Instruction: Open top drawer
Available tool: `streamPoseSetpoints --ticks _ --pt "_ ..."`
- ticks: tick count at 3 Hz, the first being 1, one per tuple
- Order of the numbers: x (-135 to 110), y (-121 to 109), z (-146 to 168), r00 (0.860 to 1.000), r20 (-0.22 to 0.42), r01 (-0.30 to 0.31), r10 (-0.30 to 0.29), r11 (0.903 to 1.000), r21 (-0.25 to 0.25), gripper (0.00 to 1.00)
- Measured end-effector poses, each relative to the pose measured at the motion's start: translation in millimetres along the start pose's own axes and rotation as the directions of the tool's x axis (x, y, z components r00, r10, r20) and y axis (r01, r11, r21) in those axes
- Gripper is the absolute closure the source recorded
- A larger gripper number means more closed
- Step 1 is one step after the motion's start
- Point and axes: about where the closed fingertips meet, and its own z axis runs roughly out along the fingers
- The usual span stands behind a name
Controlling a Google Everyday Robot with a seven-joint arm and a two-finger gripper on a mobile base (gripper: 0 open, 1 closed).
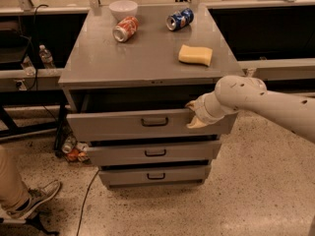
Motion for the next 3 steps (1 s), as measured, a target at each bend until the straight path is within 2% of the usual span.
streamPoseSetpoints --ticks 1,3 --pt "-0.6 11.3 1.9 1.000 -0.003 -0.002 0.002 0.9999 -0.011 1.00" --pt "-1.1 10.4 0.3 1.000 -0.003 -0.002 0.002 0.9999 -0.011 1.00"
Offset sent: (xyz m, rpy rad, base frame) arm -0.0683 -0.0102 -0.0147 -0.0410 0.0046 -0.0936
